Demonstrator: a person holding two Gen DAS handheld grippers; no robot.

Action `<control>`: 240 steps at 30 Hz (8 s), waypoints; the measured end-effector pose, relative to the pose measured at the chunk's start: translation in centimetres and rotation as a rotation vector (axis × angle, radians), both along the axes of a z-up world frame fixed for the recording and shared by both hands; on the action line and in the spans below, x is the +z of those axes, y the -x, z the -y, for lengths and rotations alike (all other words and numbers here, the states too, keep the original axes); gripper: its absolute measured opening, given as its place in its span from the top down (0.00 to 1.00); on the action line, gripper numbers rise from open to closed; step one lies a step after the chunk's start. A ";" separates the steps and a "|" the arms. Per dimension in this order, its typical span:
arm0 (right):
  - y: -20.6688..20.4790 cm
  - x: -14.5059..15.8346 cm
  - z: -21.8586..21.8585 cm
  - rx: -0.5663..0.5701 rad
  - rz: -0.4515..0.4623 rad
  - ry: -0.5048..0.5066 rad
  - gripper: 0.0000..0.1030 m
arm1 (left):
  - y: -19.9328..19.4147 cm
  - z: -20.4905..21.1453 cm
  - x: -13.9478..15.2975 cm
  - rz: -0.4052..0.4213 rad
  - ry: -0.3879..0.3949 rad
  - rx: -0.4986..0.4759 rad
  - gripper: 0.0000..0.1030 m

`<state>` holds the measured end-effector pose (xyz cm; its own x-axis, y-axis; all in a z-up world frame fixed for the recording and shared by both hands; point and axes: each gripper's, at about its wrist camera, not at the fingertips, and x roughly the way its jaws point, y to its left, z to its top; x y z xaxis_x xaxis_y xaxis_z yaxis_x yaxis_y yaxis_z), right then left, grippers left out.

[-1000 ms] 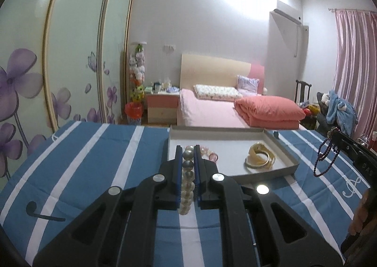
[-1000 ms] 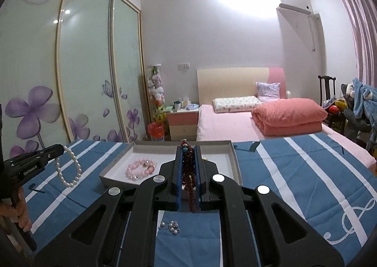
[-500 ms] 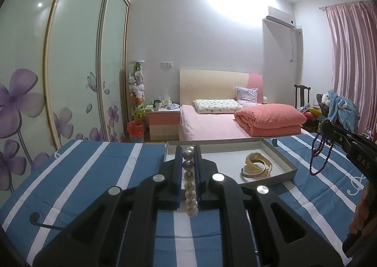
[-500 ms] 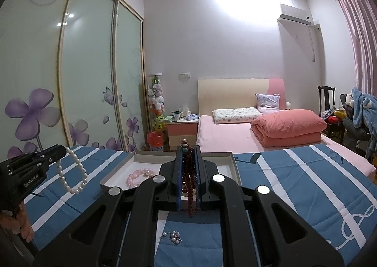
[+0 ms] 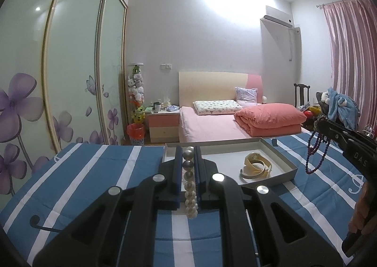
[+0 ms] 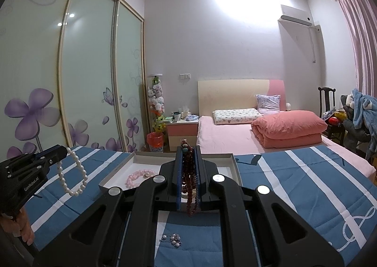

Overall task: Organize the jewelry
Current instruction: 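Carry both bracelets over the grey tray and open both tools to drop them, then move the left tool to the silver bangle while the right tool moves toward the earrings, then grasp the silver bangle with the left tool while the right tool grasps a pearl earring, then carry the bangle into the tray with the left tool while the right tool drops the earring there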

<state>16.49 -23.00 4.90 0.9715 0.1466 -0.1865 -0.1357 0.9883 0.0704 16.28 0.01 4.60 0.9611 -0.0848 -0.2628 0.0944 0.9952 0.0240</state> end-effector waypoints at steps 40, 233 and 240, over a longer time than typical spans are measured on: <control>-14.1 -4.8 -0.2 0.068 -0.265 -0.077 0.53 | -18.8 3.5 -5.3 -0.215 0.058 -0.090 0.83; -2.8 -0.6 0.5 0.059 -0.015 -0.087 0.93 | -3.5 1.1 -2.4 -0.034 -0.040 0.086 0.34; -4.3 0.1 0.6 0.055 0.001 -0.080 0.93 | -5.0 1.1 -1.7 -0.034 -0.032 0.084 0.34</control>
<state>20.75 -23.63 5.02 0.9618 0.2137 -0.1711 -0.1892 0.9706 0.1486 21.29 -1.12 2.86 0.9549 0.0051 -0.2968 0.0115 0.9985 0.0543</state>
